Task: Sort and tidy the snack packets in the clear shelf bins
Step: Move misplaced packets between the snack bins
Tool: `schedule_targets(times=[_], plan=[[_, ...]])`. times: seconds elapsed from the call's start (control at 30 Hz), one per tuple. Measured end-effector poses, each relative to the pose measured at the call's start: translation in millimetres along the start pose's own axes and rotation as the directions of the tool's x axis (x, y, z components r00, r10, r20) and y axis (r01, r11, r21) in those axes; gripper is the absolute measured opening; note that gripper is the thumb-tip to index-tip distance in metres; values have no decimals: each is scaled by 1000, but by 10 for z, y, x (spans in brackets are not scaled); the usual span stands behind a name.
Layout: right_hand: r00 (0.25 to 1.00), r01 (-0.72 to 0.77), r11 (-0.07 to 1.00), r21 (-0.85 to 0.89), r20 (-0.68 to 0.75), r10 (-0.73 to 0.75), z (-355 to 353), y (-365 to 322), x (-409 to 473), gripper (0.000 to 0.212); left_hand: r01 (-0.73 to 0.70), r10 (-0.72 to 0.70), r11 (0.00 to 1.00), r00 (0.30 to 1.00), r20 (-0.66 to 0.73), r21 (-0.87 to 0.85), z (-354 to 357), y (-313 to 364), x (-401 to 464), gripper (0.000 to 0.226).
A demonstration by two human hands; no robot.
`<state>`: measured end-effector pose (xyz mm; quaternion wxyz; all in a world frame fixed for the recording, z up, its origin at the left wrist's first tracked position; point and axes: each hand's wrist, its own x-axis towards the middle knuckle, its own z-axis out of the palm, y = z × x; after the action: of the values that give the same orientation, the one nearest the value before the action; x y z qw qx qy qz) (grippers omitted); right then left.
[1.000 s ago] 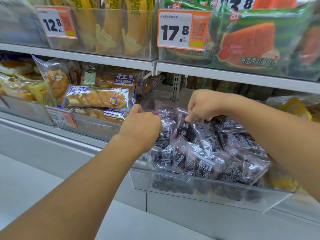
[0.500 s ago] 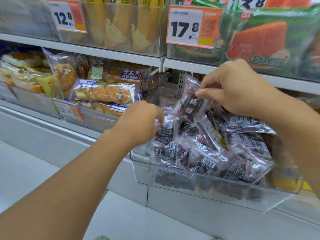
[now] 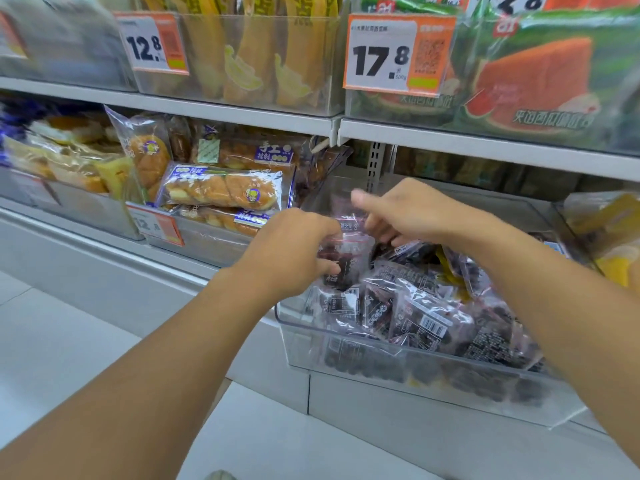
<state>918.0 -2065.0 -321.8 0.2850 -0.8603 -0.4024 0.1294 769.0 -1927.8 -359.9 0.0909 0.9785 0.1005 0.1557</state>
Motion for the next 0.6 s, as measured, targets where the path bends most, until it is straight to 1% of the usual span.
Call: schedule_targets(times=[0.07, 0.1, 0.13, 0.2, 0.27, 0.37, 0.47, 0.53, 0.6], plan=[[998, -29, 972, -234, 46, 41, 93, 15, 103, 57, 7, -8, 1000, 1000, 25, 15, -26, 2, -8, 28], [993, -48, 957, -286, 86, 76, 167, 15, 149, 54, 11, -11, 1000, 999, 36, 4, -28, 1, -9, 27], [986, -70, 951, -302, 125, 112, 224, 7, 203, 48, 14, -14, 1000, 999, 47, -6, -25, 3, -9, 28], [973, -110, 945, -309, 160, 166, 298, -13, 305, 31, 8, -7, 1000, 998, 68, -21, -25, 5, -9, 34], [968, -107, 927, -359, 174, 179, 329, -33, 350, 21, 8, -5, 999, 996, 87, -33, -28, 1, -5, 34], [976, 11, 877, -481, 195, 95, 334, -57, 320, 27, 14, -9, 998, 995, 99, -55, -33, -2, 12, 24], [979, 140, 882, -449, 195, -57, 330, 12, 315, 29, 13, -6, 998, 993, 114, -58, -45, 0, 37, 23], [979, 198, 875, -441, 136, -153, 344, 75, 348, 30, 17, -11, 999, 991, 130, -44, -53, 3, 43, 24], [962, 260, 856, -448, 42, -270, 368, 138, 359, 38, 22, -20, 1000, 987, 162, -11, -59, 16, 52, 23]])
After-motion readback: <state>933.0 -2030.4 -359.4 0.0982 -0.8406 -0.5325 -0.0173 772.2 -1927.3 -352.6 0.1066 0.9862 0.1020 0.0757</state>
